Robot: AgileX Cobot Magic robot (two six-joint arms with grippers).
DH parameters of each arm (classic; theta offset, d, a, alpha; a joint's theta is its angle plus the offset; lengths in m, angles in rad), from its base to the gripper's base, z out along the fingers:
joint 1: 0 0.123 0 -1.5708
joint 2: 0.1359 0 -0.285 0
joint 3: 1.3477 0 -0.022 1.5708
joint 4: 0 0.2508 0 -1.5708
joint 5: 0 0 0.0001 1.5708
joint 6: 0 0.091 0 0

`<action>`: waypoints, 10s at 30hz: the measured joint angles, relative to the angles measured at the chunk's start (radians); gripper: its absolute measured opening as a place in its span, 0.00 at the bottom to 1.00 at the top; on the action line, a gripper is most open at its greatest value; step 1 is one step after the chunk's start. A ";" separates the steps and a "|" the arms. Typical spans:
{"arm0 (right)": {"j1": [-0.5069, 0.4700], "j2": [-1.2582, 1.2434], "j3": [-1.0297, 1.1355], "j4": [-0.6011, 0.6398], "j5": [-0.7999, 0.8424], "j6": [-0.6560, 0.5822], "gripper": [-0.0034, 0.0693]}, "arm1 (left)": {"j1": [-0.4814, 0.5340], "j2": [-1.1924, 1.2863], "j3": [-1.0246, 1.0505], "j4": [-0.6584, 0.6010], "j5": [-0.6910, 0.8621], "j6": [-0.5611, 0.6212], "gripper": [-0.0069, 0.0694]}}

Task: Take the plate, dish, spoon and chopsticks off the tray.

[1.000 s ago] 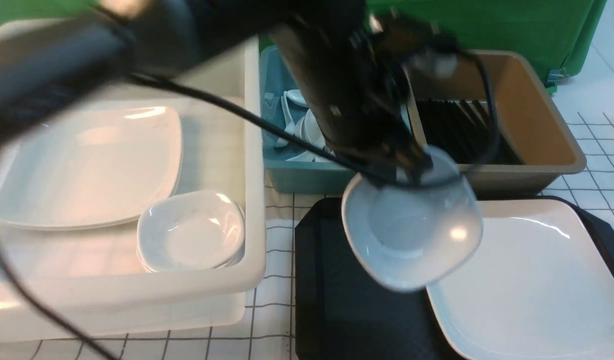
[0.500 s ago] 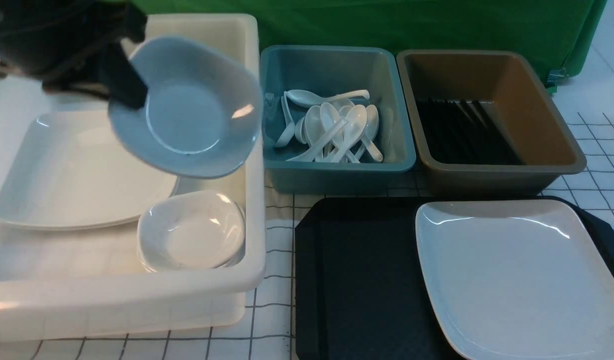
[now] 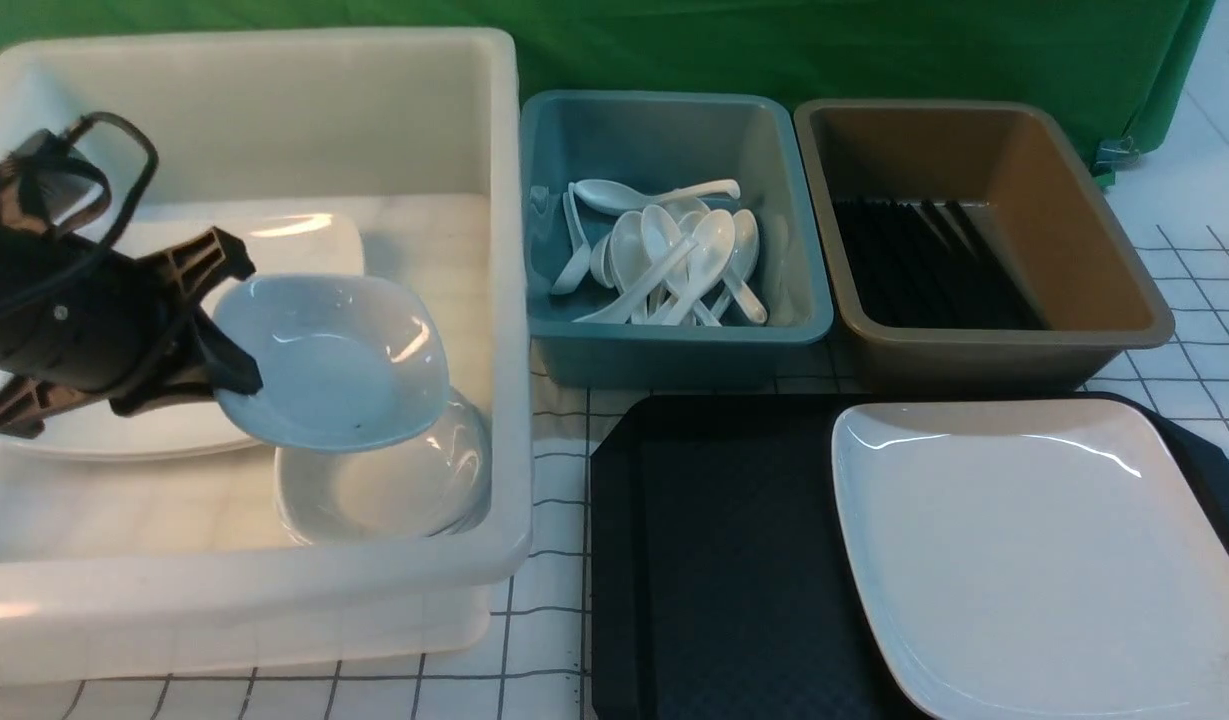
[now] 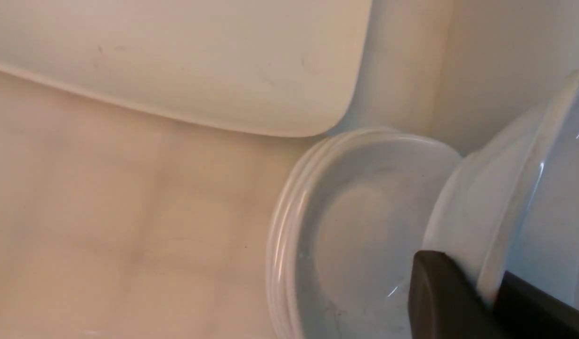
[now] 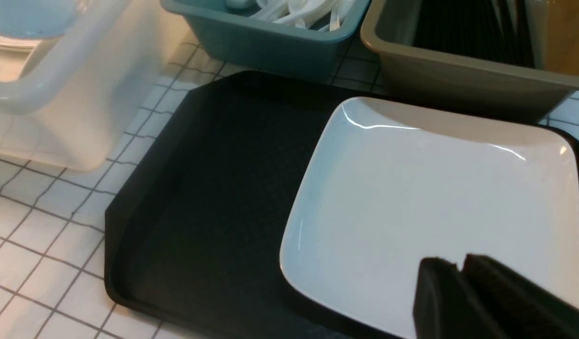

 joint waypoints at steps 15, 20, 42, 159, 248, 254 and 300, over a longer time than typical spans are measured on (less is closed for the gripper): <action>0.000 0.000 0.000 0.000 0.012 0.000 0.17 | 0.000 0.137 -0.007 -0.010 0.032 0.102 0.56; 0.000 0.000 0.000 0.000 0.013 0.000 0.18 | 0.000 0.116 -0.121 0.074 0.142 0.112 0.69; 0.000 0.000 0.000 0.000 0.073 -0.003 0.06 | -0.736 0.336 -0.372 -0.120 0.111 0.039 0.13; 0.000 0.000 0.000 -0.020 0.196 -0.003 0.14 | 0.495 -0.038 -0.394 -0.271 0.157 0.401 0.13; 0.000 -0.195 -0.121 -0.173 0.203 0.042 0.05 | -0.087 -0.029 -0.418 0.080 0.438 0.451 0.08; 0.000 -0.321 0.083 -0.158 -0.130 0.038 0.05 | -0.134 -0.144 -0.358 0.088 0.422 0.442 0.08; -0.293 -0.363 0.580 -0.056 -0.629 0.050 0.17 | -0.132 -0.206 -0.339 0.117 0.396 0.441 0.09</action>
